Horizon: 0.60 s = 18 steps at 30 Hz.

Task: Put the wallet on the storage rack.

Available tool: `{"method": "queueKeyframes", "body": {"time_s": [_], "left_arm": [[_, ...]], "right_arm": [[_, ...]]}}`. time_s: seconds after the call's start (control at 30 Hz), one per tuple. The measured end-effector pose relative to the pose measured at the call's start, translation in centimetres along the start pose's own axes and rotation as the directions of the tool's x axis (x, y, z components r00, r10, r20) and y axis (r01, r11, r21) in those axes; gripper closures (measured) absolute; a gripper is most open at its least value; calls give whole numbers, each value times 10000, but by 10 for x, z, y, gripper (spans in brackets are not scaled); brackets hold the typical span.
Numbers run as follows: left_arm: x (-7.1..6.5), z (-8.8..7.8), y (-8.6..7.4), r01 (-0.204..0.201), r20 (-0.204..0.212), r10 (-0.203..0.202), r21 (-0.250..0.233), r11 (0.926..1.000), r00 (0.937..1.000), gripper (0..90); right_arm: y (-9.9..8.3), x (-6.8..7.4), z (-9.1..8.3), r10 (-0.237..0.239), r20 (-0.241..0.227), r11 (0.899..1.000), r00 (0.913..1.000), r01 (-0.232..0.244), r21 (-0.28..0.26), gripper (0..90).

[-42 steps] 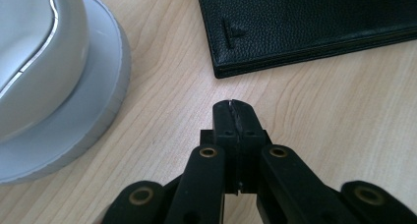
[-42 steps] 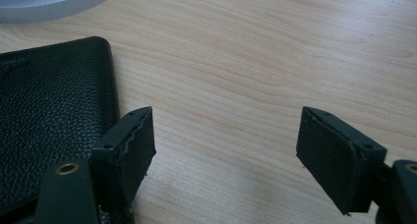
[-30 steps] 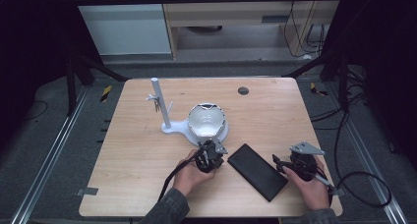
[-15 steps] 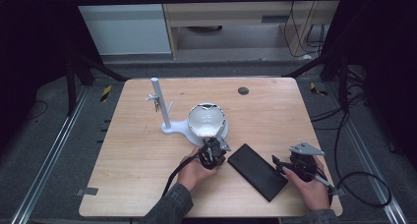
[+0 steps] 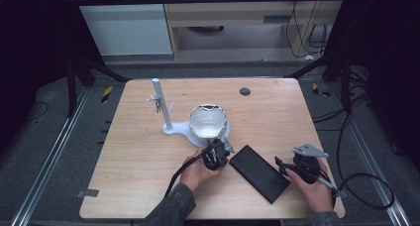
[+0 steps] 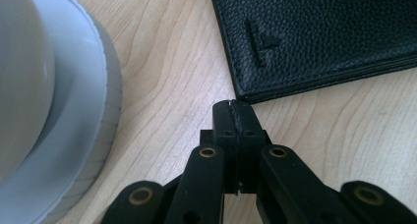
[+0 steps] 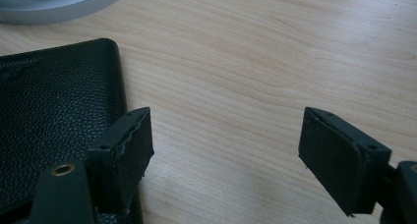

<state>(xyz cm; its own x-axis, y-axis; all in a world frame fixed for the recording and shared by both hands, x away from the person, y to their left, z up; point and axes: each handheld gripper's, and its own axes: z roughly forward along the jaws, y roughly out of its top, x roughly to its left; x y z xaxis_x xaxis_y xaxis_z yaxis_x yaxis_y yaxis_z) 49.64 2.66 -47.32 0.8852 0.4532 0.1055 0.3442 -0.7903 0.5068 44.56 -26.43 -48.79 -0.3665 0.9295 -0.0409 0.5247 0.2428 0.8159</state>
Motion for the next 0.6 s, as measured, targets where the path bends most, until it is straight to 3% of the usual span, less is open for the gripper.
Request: {"method": "queueKeyframes", "body": {"time_s": [0.6], "left_arm": [[1,5,4,-105,20,105,311,9995,9999,900]], "right_arm": [[0,0,0,3,10,10000,10000,-3,-34,210]]}}
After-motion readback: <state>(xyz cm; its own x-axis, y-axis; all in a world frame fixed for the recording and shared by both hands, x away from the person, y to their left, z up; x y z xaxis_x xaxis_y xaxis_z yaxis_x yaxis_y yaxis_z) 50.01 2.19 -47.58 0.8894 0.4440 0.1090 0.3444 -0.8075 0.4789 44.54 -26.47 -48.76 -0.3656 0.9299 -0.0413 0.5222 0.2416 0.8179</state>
